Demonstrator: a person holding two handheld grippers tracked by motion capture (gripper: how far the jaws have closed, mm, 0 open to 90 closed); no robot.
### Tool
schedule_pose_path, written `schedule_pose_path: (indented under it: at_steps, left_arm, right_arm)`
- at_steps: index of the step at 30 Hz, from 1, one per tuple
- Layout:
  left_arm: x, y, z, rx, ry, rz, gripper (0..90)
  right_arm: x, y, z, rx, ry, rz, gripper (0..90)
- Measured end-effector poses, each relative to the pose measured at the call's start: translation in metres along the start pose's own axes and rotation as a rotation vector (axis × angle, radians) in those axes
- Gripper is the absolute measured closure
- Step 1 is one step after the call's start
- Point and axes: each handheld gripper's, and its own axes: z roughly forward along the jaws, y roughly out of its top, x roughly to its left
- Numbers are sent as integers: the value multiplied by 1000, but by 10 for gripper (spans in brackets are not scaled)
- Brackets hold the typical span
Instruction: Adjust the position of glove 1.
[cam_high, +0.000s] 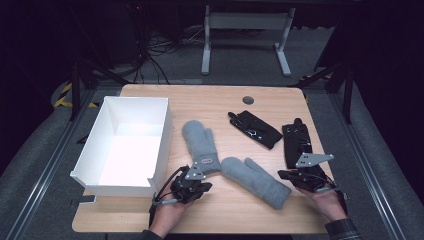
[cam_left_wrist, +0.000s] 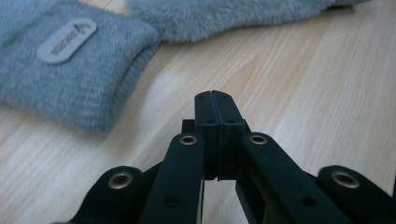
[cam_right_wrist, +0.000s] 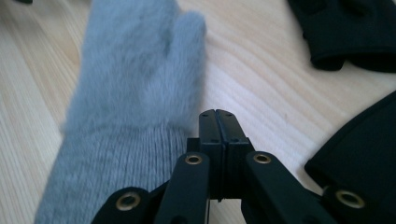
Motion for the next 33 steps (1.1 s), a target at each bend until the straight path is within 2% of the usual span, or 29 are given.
schedule_pose_path:
  at_steps: [5, 7, 12, 18, 22, 24, 33]
  left_arm:
    - [-3, 16, 15, 9, -4, 15, 900]
    - [-5, 24, 26, 23, -9, 21, 900]
    - [-1, 36, 43, 45, -5, 17, 900]
    - [-2, 47, 51, 27, 3, 31, 900]
    - [0, 51, 57, 35, -4, 21, 900]
    - [0, 53, 61, 24, -5, 25, 900]
    - [-2, 55, 61, 33, -18, 28, 900]
  right_arm:
    - [-2, -6, 1, 30, 9, -2, 900]
    - [-2, -9, 2, 40, 20, -10, 900]
    - [1, -9, 2, 52, 27, -29, 900]
    - [5, -8, 2, 57, 62, -40, 900]
    - [10, -6, 5, 66, 88, -57, 900]
    - [13, -5, 6, 68, 107, -65, 900]
    - [27, 0, 16, 65, 187, -111, 900]
